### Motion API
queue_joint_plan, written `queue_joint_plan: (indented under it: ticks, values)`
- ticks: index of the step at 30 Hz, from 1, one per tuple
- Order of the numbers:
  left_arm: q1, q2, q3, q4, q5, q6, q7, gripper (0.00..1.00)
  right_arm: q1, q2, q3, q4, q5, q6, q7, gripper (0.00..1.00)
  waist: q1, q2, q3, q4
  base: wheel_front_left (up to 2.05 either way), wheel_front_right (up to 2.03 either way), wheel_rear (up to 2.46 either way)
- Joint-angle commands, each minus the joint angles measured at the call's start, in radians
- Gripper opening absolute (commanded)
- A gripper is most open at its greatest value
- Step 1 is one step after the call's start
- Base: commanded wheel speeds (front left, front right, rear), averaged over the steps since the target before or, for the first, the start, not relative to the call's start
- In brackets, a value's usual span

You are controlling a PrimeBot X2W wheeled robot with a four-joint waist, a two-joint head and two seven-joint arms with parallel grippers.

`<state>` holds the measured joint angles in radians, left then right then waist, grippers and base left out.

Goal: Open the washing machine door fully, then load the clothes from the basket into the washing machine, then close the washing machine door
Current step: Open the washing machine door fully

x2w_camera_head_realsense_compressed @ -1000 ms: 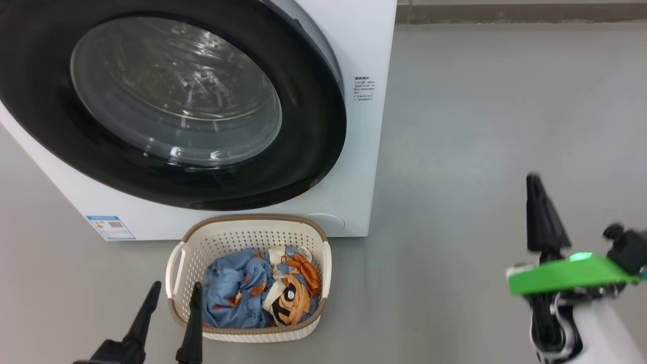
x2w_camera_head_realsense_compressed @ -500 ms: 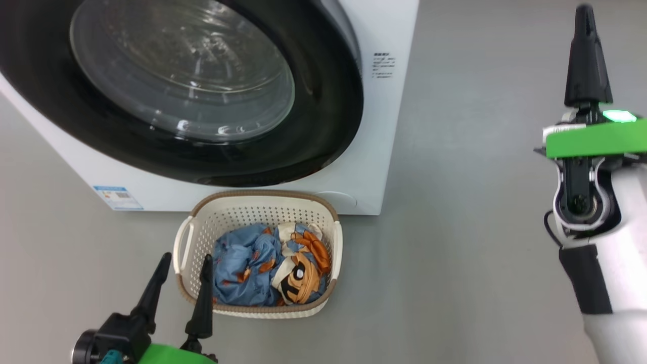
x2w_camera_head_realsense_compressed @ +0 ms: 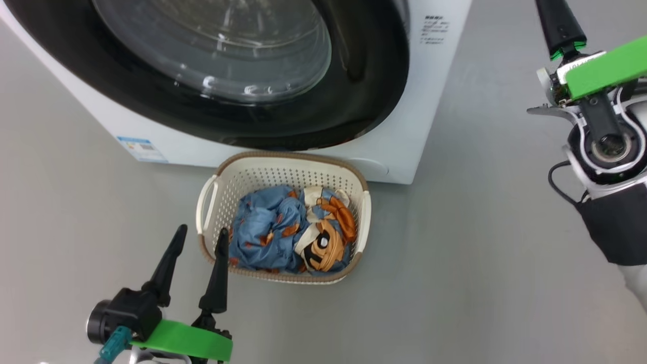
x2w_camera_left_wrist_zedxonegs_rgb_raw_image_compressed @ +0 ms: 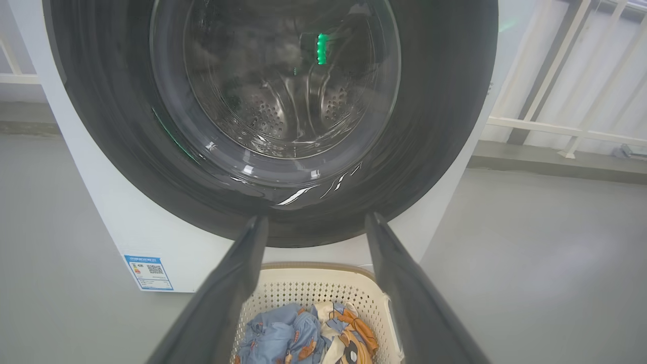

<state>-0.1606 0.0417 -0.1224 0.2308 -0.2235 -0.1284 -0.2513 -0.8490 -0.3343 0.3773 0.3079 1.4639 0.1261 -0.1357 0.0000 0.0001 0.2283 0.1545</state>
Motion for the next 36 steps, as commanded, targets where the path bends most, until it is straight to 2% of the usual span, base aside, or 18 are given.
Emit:
queue_joint_plan:
  ticks: [1, 8, 16, 24, 36]
  values:
    - [-0.034, 0.009, 0.023, -0.026, -0.016, 0.003, -0.01, 1.0, -0.026, -0.009, 0.012, -0.021, 0.079, 0.005, 0.079, 0.0, 0.0, -0.0001, 0.048, 0.036, 0.0, 0.0, 0.0]
    - [-0.067, 0.009, 0.0, -0.029, -0.034, 0.006, -0.01, 1.0, -0.103, -0.045, 0.01, 0.047, 0.205, 0.005, 0.363, 0.0, 0.0, -0.0001, 0.104, 0.061, 0.0, 0.0, 0.0]
    - [-0.094, 0.009, -0.022, -0.031, -0.047, 0.009, -0.01, 1.0, -0.179, -0.045, -0.03, 0.133, 0.242, 0.005, 0.577, 0.0, 0.0, -0.0001, 0.152, 0.08, 0.0, 0.0, 0.0]
    - [-0.113, 0.009, -0.042, -0.039, -0.065, 0.015, -0.01, 1.0, -0.232, -0.024, -0.051, 0.195, 0.219, 0.005, 0.682, 0.0, 0.0, -0.0001, 0.188, 0.1, 0.0, 0.0, 0.0]
    - [-0.134, 0.009, -0.07, -0.057, -0.086, 0.026, -0.01, 1.0, -0.285, -0.001, -0.07, 0.211, 0.151, 0.005, 0.702, 0.0, 0.0, -0.0001, 0.224, 0.129, 0.0, 0.0, 0.0]
